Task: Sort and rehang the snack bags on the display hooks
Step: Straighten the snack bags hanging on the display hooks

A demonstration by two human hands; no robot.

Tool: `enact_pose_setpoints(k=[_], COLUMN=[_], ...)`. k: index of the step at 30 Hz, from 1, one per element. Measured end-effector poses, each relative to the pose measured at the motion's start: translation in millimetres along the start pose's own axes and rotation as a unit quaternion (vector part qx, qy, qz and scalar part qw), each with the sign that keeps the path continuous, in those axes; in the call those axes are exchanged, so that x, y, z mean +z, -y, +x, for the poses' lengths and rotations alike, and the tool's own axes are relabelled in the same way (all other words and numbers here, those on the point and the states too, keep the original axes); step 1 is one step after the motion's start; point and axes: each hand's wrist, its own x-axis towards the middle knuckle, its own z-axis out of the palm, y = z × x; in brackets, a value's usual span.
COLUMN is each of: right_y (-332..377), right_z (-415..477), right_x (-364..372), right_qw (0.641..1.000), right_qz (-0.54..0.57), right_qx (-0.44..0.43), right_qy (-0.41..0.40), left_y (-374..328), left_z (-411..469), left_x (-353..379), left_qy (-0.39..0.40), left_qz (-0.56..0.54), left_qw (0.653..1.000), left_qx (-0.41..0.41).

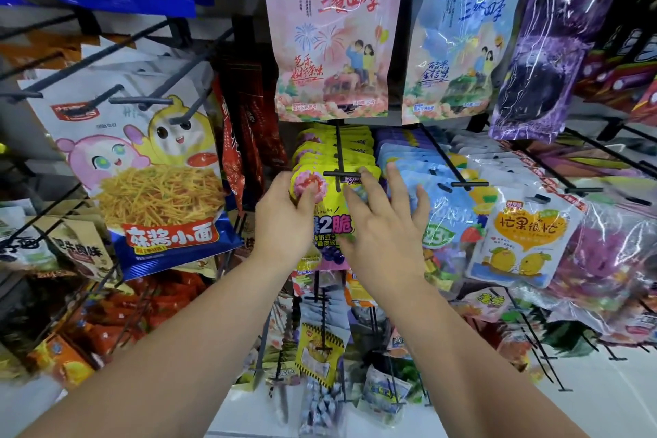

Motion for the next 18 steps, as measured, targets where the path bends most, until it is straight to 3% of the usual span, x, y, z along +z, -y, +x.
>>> enact_pose_setpoints(k=[10,18], right_y=[30,125], right_z=[-31,-59], right_x=[17,34], right_qw=[0.994,0.96], right_qz=[0.101,0.274], right_qx=[-0.007,-0.026], right_qy=[-0.035,-0.056], left_y=[21,74], left_z=[-59,-79], left_x=[-50,-147], left_qy=[0.083,0.129], left_qz=[0.037,0.033], left_qw=[0.993,0.991], left_qx=[-0.076,-0.004])
